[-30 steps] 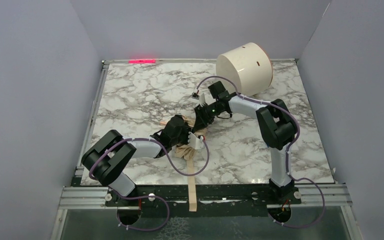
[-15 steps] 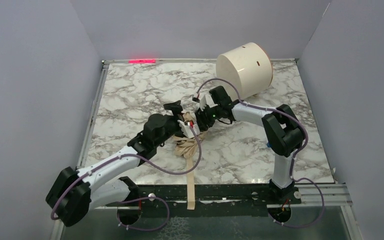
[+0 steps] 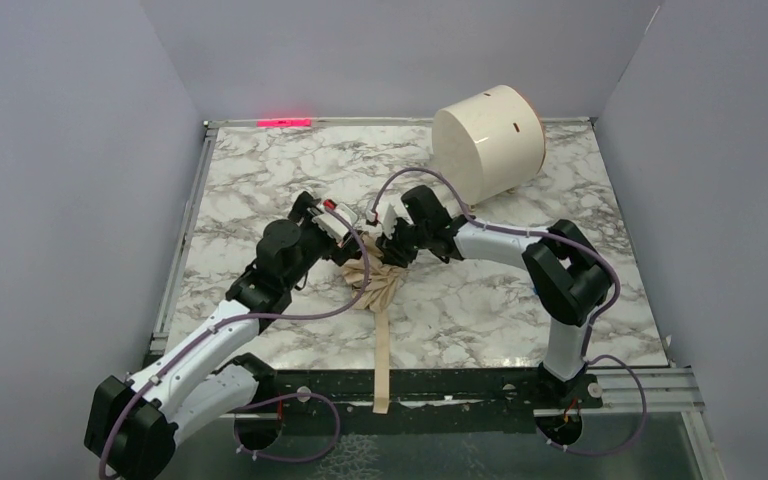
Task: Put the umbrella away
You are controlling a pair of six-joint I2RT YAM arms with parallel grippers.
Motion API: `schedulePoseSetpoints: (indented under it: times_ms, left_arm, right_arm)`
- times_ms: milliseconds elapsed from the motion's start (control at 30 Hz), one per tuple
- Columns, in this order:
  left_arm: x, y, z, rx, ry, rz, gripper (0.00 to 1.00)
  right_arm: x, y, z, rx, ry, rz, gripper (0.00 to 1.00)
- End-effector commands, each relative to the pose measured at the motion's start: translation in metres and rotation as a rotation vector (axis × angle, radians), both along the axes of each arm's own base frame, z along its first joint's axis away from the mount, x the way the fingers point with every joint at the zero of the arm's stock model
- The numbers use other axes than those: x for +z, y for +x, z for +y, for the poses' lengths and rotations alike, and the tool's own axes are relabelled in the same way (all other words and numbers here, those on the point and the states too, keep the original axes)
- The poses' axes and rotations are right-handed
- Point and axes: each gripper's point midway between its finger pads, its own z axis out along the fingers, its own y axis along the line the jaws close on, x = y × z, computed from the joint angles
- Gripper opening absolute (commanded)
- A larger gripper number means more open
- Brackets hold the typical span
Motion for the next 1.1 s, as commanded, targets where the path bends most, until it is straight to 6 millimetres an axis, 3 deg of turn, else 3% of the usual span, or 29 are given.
schedulePoseSetpoints:
  times_ms: [0, 100, 167, 333, 500, 833, 1067]
  left_arm:
    - [0.002, -0.004, -0.008, 0.092, -0.289, 0.241, 0.99]
    - [-0.021, -0.007, -0.011, 0.203, -0.464, 0.425, 0.98]
    - [-0.033, -0.005, -0.001, 0.301, -0.522, 0.466, 0.98]
    - [-0.027, 0.009, 0.018, 0.420, -0.528, 0.453, 0.96]
    - [-0.030, 0.025, 0.028, 0.494, -0.516, 0.559, 0.96]
    - [-0.044, 0.018, -0.008, 0.365, -0.598, 0.756, 0.94]
    - [-0.084, -0.003, -0.022, 0.334, -0.537, 0.951, 0.85]
  right_arm:
    - [-0.040, -0.002, -0.029, -0.071, -0.142, 0.031, 0.17]
    - [-0.038, -0.006, -0.028, -0.070, -0.112, 0.030, 0.18]
    - [-0.035, -0.005, -0.029, -0.063, -0.106, -0.005, 0.18]
    - [-0.024, 0.000, -0.034, -0.039, -0.110, -0.108, 0.19]
    - [-0.023, -0.006, -0.038, 0.044, -0.154, -0.266, 0.20]
    - [-0.042, -0.031, -0.043, 0.124, -0.309, -0.499, 0.21]
    - [-0.047, -0.048, -0.045, 0.167, -0.349, -0.666, 0.21]
